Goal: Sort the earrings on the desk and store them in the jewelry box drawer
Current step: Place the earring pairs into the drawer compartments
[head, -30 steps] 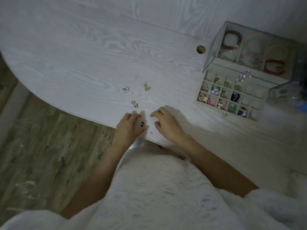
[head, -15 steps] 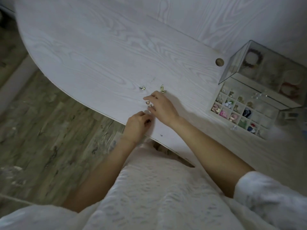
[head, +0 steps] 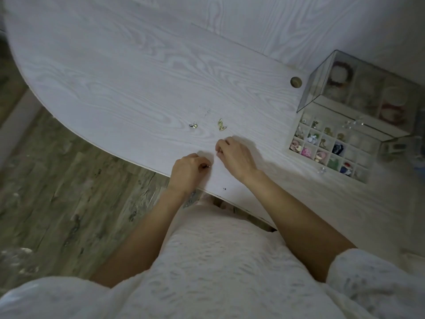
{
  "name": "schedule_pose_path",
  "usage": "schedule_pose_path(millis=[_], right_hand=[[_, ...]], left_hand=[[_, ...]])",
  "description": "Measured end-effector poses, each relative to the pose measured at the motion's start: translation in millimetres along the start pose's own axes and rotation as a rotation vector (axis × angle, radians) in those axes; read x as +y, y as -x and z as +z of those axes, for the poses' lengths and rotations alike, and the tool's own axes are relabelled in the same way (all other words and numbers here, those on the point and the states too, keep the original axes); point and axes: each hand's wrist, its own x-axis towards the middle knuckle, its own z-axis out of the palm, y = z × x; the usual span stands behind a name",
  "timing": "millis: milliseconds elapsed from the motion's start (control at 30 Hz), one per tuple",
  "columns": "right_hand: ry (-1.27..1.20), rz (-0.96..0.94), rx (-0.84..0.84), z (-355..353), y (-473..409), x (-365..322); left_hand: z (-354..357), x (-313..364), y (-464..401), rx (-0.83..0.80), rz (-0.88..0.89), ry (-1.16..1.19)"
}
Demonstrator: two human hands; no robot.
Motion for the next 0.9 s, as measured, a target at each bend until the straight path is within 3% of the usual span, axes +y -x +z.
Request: schedule_pose_path(millis=[367, 600, 767, 900], right_hand=[[0.126, 0.116, 0.113, -10.5, 34.0, 26.4], [-0.182, 0.286, 0.249, -17.9, 74.9, 68.9], [-0.325, 0.514, 0.527, -59.3, 122.6, 116.0], [-0.316, 0.702, 0.758, -88.9, 150.2, 174.8]], left_hand=[[4.0, 12.9, -20.5, -0.076, 0.021, 0.086], [5.8, 39.7, -32.1, -0.115, 0.061, 0.094], [18.8, 69.2, -50.6, -0.178, 0.105, 0.146], [32.4, 103.8, -68.6, -0.227, 0.252, 0.137]])
